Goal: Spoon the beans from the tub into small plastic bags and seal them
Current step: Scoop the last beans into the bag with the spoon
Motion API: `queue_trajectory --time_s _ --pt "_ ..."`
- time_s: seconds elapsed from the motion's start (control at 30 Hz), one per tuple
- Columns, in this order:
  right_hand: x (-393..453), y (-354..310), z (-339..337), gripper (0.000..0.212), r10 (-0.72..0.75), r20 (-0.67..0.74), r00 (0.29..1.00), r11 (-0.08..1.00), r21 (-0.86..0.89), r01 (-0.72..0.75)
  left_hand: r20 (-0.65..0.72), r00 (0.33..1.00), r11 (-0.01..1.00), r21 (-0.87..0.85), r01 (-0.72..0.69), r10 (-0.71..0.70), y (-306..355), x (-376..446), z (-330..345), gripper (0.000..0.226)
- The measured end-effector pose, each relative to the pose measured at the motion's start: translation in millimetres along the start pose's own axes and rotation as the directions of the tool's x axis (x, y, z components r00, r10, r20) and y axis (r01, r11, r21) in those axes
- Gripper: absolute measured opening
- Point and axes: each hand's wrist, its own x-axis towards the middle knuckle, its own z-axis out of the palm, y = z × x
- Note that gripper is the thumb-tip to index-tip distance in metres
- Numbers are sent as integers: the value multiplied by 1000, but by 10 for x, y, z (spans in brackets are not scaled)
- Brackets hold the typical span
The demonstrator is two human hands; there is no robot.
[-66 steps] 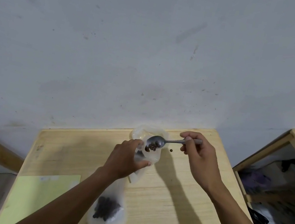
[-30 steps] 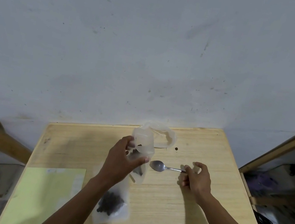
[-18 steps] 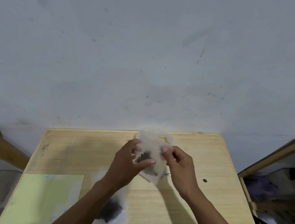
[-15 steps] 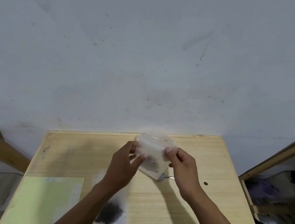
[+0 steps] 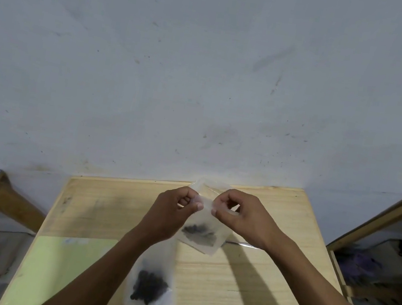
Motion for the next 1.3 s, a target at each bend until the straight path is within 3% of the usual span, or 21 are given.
queue_trajectory --time_s 0.27,0.47,0.73,0.87,1.0,1.13,1.3 --pt "76 -181 54 2 -54 68 996 973 -220 67 -65 998 1000 26 -12 13 35 -65 -8 7" --pt "77 -265 136 8 -138 68 988 866 -475 154 -97 995 1000 21 -15 17 73 -141 -26 7" --pt "4 -222 56 8 -251 120 961 841 -465 277 -207 978 998 -66 20 -33 40 -245 -249 10" --pt "-27 -182 96 17 -229 55 972 909 -345 234 -216 974 988 -150 37 -69 9 -333 -349 8" --pt "-35 -254 221 22 -142 -96 985 988 -68 135 -255 959 970 -238 58 -120 7 -439 -395 9" --pt "-57 -304 368 22 -66 -91 994 993 87 74 -241 955 907 -417 58 -172 -19 -613 -446 14" --pt "35 -409 620 34 -7 -68 998 954 299 27 -237 946 901 -421 107 -223 -200 -877 -522 11"
